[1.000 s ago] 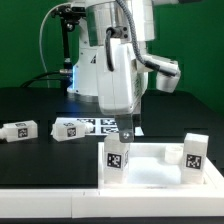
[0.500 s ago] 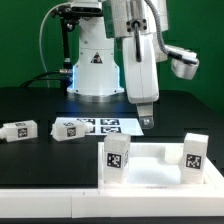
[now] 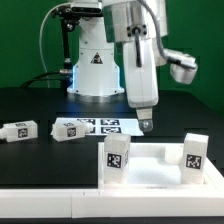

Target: Assemble square table

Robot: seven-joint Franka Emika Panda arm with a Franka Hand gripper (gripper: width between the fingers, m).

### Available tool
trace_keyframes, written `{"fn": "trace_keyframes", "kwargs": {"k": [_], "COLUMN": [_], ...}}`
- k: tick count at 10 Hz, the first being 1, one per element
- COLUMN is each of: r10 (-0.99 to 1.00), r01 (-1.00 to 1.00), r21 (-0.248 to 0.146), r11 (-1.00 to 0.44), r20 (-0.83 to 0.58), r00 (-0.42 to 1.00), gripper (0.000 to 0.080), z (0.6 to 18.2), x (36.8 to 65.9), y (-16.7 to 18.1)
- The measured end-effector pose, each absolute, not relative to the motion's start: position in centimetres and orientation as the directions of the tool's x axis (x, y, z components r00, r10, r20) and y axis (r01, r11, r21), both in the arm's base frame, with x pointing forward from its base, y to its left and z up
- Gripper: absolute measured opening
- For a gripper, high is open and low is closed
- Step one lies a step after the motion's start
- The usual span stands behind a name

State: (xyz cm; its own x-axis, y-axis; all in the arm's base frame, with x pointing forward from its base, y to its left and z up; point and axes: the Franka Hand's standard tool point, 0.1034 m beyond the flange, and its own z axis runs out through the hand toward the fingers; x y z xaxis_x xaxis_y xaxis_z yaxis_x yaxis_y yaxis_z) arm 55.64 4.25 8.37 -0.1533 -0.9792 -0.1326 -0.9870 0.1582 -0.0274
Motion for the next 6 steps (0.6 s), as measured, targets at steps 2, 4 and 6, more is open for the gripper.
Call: {"fn": "trace_keyframes", "kwargs": {"k": [2, 4, 6], "r10": [-0.980, -0.981, -0.985], "r01": [-0.986, -0.988, -0.989], "r21": [0.012, 0.005, -0.011], "r11": [0.164, 0.154, 0.147], "r20": [-0.116, -0.116, -0.096], "r00": [-0.164, -0.154, -0.145], "gripper": [0.0649, 0.0649, 0.0649], "z": [6.8, 6.9, 5.9], "x": [53.3, 53.5, 52.5], "y": [5.5, 5.4, 6.0]}}
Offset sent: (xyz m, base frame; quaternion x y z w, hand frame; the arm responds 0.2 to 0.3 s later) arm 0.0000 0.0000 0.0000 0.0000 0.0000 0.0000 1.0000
